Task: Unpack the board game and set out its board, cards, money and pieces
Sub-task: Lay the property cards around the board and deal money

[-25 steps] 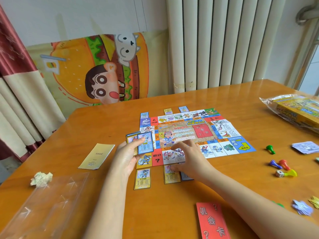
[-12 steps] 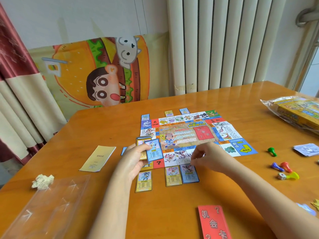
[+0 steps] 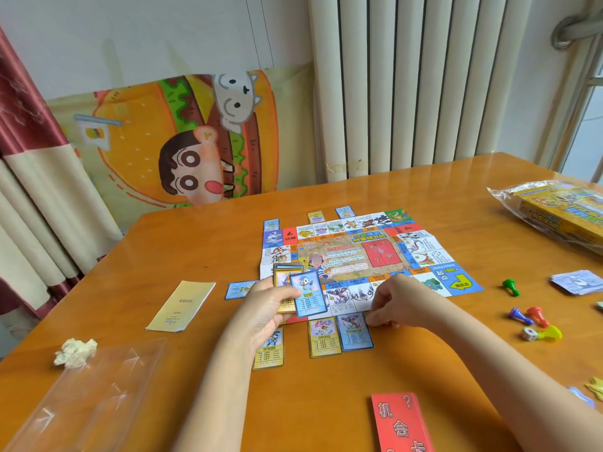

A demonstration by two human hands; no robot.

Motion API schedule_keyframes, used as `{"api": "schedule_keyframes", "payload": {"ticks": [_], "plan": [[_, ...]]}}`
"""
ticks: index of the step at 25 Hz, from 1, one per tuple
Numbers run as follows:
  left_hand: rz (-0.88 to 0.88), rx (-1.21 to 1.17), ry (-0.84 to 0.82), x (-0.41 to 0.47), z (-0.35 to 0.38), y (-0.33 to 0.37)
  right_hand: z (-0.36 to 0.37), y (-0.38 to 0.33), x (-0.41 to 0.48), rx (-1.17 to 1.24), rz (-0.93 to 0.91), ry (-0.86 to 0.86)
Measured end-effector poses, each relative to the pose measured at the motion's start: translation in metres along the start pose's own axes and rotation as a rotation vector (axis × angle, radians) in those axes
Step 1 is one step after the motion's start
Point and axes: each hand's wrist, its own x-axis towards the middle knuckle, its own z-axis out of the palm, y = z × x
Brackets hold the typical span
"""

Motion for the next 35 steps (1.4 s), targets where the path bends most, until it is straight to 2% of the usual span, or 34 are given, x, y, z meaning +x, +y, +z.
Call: {"api": "schedule_keyframes", "payload": {"ticks": [7,9,11,13,16,19,22,23,25,28,31,35], "plan": [[-0.009,0.021,-0.015,0.000,0.001,-0.002,0.001,0.000,-0.001,-0.003,-0.015,0.020],[-0.002,0.031,-0.033,-0.002,0.002,-0.001,0.000,-0.001,0.001,0.038,-0.054,0.111],[0.017,0.043,-0.055,-0.005,0.006,-0.001,-0.004,-0.003,0.000,0.300,-0.120,0.200],[0.054,0.049,-0.061,-0.010,0.012,0.000,-0.006,-0.008,-0.004,0.601,-0.183,0.134],[0.124,0.025,-0.078,-0.015,0.026,-0.002,-0.002,-0.015,-0.010,0.711,-0.240,0.007],[0.107,-0.064,-0.097,-0.021,0.041,-0.001,-0.013,-0.013,-0.007,0.784,-0.219,0.154],[-0.035,-0.314,-0.085,-0.021,0.044,0.006,-0.042,0.004,-0.010,0.867,-0.150,0.325],[-0.077,-0.399,-0.088,-0.020,0.042,0.009,-0.050,0.011,-0.013,0.817,-0.132,0.359],[-0.113,-0.484,-0.096,-0.019,0.037,0.013,-0.061,0.027,-0.019,0.560,-0.076,0.371],[-0.119,-0.495,-0.112,-0.021,0.037,0.014,-0.068,0.042,-0.027,0.206,0.065,0.216],[-0.126,-0.463,-0.120,-0.022,0.043,0.009,-0.071,0.054,-0.030,0.101,0.169,0.107],[-0.133,-0.436,-0.128,-0.023,0.049,0.004,-0.054,0.064,-0.027,0.066,0.234,0.057]]}}
